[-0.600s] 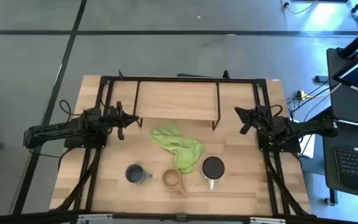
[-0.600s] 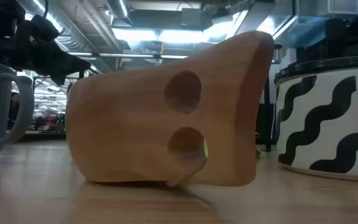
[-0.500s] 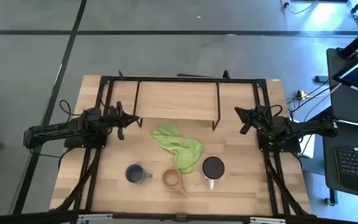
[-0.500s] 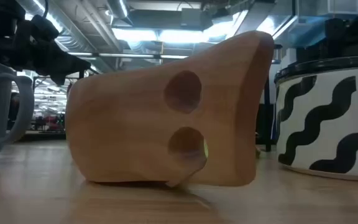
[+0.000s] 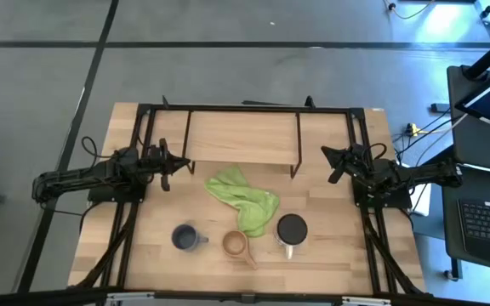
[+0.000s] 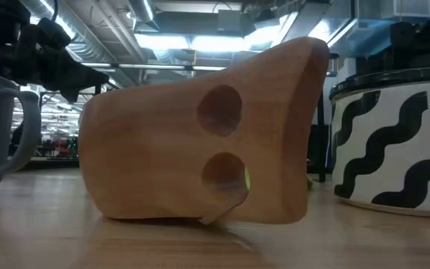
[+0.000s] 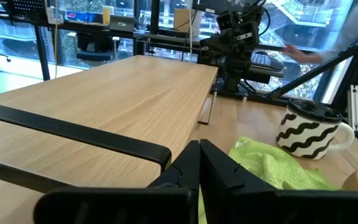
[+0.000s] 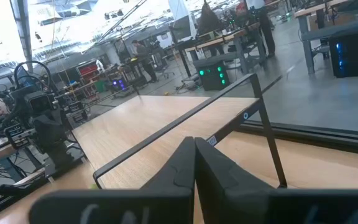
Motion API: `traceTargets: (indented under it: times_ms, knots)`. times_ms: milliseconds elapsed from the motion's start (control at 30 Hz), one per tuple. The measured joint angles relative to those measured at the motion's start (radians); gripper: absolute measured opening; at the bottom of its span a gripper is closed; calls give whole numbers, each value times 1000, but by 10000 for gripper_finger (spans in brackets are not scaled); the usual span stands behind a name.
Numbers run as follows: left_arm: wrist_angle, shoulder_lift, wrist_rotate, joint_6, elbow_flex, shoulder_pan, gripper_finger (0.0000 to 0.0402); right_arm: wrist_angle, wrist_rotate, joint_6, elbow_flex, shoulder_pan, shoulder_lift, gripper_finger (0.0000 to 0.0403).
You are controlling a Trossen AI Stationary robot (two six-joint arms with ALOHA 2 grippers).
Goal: Stack small to large cups/mugs on shelf
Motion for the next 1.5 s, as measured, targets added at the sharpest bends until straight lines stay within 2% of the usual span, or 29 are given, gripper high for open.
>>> traceTargets:
  times_ms: [1033, 1133, 1233, 1400, 1500]
  knots:
    - [0, 0, 0, 0, 0, 0, 0, 36, -1, 15, 0, -1, 1, 8]
    - [0, 0, 0, 0, 0, 0, 0, 101, -48, 115, 0, -1, 1, 8]
    - [0, 0, 0, 0, 0, 0, 0, 200, -163, 242, 0, -1, 0, 8]
    - [0, 0, 0, 0, 0, 0, 0, 300, -138, 292, 0, -1, 0, 8]
    - [0, 0, 0, 0, 0, 0, 0, 364, -186, 249, 1, -1, 7, 8]
